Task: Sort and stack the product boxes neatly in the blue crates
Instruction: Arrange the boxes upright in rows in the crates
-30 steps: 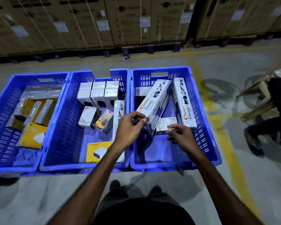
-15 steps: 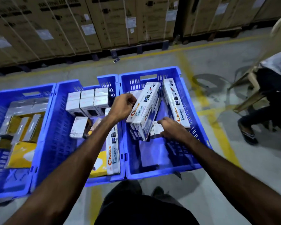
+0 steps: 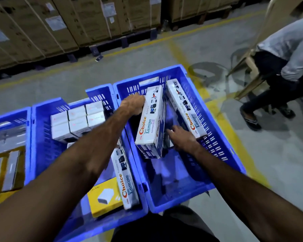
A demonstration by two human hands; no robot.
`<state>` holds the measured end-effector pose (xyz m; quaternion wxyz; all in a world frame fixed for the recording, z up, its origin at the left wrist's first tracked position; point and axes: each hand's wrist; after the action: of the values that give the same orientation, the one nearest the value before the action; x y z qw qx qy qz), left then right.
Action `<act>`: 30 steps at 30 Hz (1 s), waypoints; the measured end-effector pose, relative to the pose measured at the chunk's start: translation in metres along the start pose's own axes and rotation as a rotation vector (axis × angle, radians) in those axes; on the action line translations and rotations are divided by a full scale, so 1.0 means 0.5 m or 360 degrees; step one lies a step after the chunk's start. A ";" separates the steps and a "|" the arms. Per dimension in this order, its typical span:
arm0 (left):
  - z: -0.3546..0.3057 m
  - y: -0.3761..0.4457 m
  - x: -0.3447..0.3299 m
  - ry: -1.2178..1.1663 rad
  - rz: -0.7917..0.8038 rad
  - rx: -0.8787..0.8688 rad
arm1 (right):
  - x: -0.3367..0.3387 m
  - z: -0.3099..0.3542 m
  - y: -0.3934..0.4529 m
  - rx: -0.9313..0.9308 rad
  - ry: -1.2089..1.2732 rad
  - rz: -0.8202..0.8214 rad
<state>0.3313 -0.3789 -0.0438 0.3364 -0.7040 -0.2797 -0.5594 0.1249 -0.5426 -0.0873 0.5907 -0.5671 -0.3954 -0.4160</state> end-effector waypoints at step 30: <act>-0.024 -0.010 -0.021 0.0202 -0.0416 0.0440 | 0.079 -0.056 -0.227 -0.0955 0.1220 -0.0597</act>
<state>0.3178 -0.3856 -0.0515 0.3713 -0.5721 -0.4211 -0.5980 0.0314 -0.5737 -0.0126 0.4197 -0.4379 -0.1089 -0.7876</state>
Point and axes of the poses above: each hand's wrist, its own y-axis towards the middle knuckle, its own x-axis out of the back of the hand, z = x × y, and after that the axes turned 12 degrees about -z, right-handed
